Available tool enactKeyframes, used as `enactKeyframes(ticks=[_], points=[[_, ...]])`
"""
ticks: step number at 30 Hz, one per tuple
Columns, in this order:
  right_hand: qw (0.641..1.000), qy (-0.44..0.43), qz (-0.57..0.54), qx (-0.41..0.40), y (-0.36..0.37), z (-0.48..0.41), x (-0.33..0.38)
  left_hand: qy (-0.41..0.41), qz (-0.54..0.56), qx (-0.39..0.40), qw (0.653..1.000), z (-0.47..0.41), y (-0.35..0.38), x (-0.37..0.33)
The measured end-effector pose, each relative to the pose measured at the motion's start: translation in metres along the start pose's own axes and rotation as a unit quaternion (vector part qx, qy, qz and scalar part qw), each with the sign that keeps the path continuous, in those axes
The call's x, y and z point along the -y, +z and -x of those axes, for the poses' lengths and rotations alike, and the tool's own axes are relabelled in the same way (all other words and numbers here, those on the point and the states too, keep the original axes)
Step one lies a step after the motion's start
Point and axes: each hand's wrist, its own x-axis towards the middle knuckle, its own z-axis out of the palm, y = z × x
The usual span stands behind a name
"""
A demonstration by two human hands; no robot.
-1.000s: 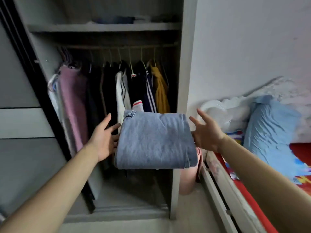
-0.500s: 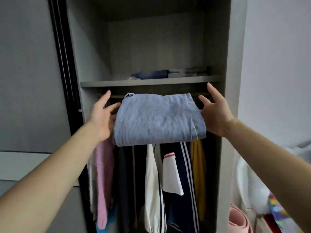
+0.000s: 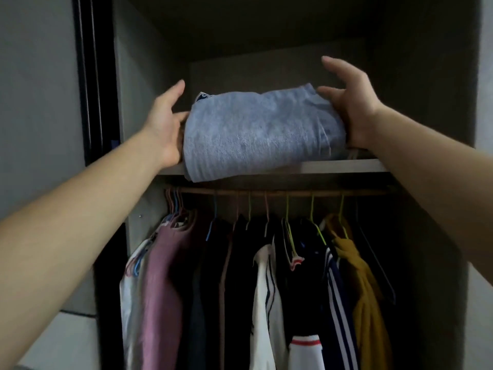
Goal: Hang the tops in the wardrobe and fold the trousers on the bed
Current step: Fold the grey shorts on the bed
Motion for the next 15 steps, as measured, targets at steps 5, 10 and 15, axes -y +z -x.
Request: enactKeyframes(ticks=[5, 10, 15], points=[[0.998, -0.008, 0.062, -0.020, 0.031, -0.070, -0.023, 0.030, -0.022, -0.004, 0.999, -0.064, -0.037, 0.001], [0.994, -0.047, 0.091, -0.043, 0.062, -0.145, -0.049, 0.057, -0.018, 0.025, 0.998, -0.147, -0.077, 0.004], [0.988, -0.055, 0.118, -0.086, 0.077, -0.219, -0.060, 0.063, -0.030, 0.056, 0.996, -0.237, -0.096, -0.003]])
